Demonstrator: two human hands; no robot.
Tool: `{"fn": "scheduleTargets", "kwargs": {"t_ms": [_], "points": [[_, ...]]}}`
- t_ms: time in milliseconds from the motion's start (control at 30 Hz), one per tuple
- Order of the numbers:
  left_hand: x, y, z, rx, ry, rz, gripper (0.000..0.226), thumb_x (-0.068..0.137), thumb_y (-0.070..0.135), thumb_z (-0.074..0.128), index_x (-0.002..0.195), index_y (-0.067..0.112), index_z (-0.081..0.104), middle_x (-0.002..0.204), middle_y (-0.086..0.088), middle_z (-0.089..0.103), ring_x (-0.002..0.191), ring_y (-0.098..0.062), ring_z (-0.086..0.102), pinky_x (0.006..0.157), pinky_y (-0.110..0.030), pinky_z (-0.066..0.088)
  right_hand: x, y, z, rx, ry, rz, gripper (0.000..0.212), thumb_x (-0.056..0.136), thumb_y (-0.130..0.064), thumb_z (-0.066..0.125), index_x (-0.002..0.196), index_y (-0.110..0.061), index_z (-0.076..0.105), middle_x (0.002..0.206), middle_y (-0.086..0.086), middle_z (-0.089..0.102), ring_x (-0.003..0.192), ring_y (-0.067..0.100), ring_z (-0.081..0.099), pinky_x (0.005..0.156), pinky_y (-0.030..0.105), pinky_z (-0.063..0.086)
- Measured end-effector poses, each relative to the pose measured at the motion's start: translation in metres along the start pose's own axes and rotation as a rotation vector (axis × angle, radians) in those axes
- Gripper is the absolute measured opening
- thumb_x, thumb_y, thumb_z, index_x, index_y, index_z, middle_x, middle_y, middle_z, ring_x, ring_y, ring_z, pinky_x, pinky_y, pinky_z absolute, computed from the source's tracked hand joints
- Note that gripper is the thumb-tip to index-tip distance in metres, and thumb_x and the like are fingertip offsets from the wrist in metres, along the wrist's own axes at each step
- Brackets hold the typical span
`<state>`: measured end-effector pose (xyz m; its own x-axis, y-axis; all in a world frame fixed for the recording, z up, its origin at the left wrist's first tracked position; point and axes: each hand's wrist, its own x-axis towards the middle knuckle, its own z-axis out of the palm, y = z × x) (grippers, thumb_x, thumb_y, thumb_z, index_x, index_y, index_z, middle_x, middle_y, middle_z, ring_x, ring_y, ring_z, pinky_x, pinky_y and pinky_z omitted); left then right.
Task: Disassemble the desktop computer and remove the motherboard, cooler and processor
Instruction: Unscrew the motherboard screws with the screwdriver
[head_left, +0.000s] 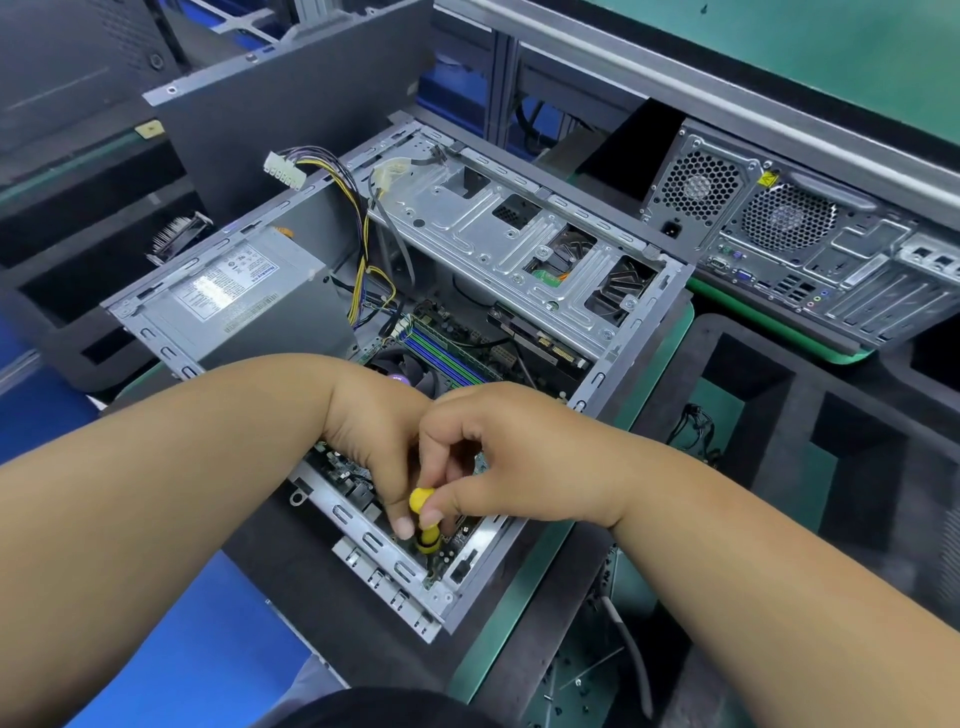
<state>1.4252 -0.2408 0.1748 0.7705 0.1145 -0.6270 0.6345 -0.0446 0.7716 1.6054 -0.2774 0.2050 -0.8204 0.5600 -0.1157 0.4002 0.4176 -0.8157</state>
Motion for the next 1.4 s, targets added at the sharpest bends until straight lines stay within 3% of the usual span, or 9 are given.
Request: {"fn": "scheduleTargets", "kwargs": {"t_ms": [167, 267, 467, 633, 800, 967, 1133, 1333, 1400], "points": [[-0.0027, 0.0010, -0.0008, 0.001, -0.026, 0.024, 0.037, 0.081, 0.004, 0.075, 0.109, 0.028, 0.069, 0.097, 0.021, 0.071, 0.099, 0.007, 0.062, 0.088, -0.007, 0.041, 0.0000, 0.0002, -0.0021, -0.003, -0.030, -0.018, 0.012, 0.080, -0.005, 0.077, 0.091, -0.007, 0.073, 0.083, -0.003, 0.065, 0.075, 0.009, 0.062, 0.080, 0.030, 0.050], [-0.0038, 0.0037, -0.0002, 0.041, -0.028, -0.002, 0.037, 0.082, 0.006, 0.075, 0.110, 0.028, 0.068, 0.096, 0.025, 0.070, 0.098, 0.009, 0.061, 0.089, -0.006, 0.039, -0.0003, -0.0012, -0.0026, 0.008, -0.064, -0.034, 0.017, 0.084, 0.002, 0.070, 0.098, -0.006, 0.073, 0.090, -0.004, 0.063, 0.075, 0.015, 0.066, 0.082, 0.032, 0.051], [0.0017, 0.0040, 0.0005, 0.029, 0.036, 0.006, 0.036, 0.077, 0.008, 0.080, 0.084, 0.042, 0.071, 0.080, 0.025, 0.070, 0.080, 0.013, 0.061, 0.075, -0.001, 0.041, -0.0012, -0.0007, -0.0035, 0.056, -0.055, -0.051, 0.018, 0.079, 0.001, 0.074, 0.095, -0.007, 0.074, 0.096, 0.006, 0.059, 0.079, 0.018, 0.060, 0.079, 0.035, 0.053], [0.0005, 0.0049, 0.0019, 0.011, 0.028, -0.033, 0.027, 0.075, 0.002, 0.080, 0.098, 0.015, 0.076, 0.086, 0.015, 0.073, 0.087, 0.002, 0.065, 0.080, -0.009, 0.046, 0.0001, -0.0019, 0.0016, -0.059, 0.021, -0.021, 0.024, 0.073, -0.019, 0.086, 0.075, -0.008, 0.065, 0.078, 0.005, 0.062, 0.074, 0.011, 0.054, 0.071, 0.040, 0.049], [0.0005, 0.0035, 0.0020, -0.015, 0.033, -0.012, 0.028, 0.076, 0.001, 0.078, 0.075, 0.028, 0.070, 0.070, 0.020, 0.068, 0.072, 0.007, 0.060, 0.073, -0.006, 0.044, -0.0012, -0.0022, 0.0044, -0.070, 0.048, -0.012, 0.018, 0.075, -0.011, 0.080, 0.083, -0.013, 0.065, 0.076, -0.003, 0.062, 0.071, 0.013, 0.058, 0.069, 0.038, 0.051], [-0.0022, 0.0043, 0.0033, -0.004, 0.041, -0.024, 0.026, 0.077, 0.002, 0.079, 0.083, 0.026, 0.071, 0.079, 0.016, 0.070, 0.081, 0.002, 0.063, 0.079, -0.011, 0.045, -0.0024, -0.0018, 0.0005, 0.003, 0.018, -0.010, 0.015, 0.075, -0.004, 0.079, 0.086, -0.012, 0.072, 0.077, -0.009, 0.060, 0.073, 0.012, 0.061, 0.073, 0.037, 0.053], [-0.0005, 0.0013, 0.0017, 0.032, 0.112, -0.064, 0.021, 0.076, 0.011, 0.081, 0.080, 0.028, 0.068, 0.076, 0.019, 0.066, 0.076, 0.005, 0.060, 0.074, -0.007, 0.043, -0.0027, -0.0015, 0.0007, -0.009, 0.002, -0.033, 0.028, 0.071, 0.006, 0.068, 0.092, -0.010, 0.076, 0.087, 0.002, 0.066, 0.082, 0.016, 0.061, 0.077, 0.039, 0.052], [0.0028, 0.0037, 0.0039, 0.043, 0.122, -0.093, 0.017, 0.074, 0.010, 0.083, 0.087, 0.014, 0.073, 0.078, 0.014, 0.067, 0.074, 0.003, 0.059, 0.073, -0.008, 0.044, -0.0027, -0.0008, 0.0030, -0.017, 0.042, -0.029, 0.020, 0.071, -0.004, 0.079, 0.088, -0.012, 0.073, 0.084, 0.000, 0.063, 0.081, 0.010, 0.056, 0.074, 0.033, 0.051], [0.0029, 0.0051, 0.0052, 0.036, 0.100, -0.097, 0.016, 0.074, 0.010, 0.082, 0.080, 0.022, 0.073, 0.073, 0.018, 0.067, 0.072, 0.005, 0.059, 0.072, -0.007, 0.044, -0.0022, -0.0018, 0.0039, -0.040, 0.062, 0.001, 0.021, 0.070, -0.015, 0.086, 0.084, -0.013, 0.070, 0.083, -0.001, 0.062, 0.078, 0.009, 0.055, 0.073, 0.034, 0.050]]}}
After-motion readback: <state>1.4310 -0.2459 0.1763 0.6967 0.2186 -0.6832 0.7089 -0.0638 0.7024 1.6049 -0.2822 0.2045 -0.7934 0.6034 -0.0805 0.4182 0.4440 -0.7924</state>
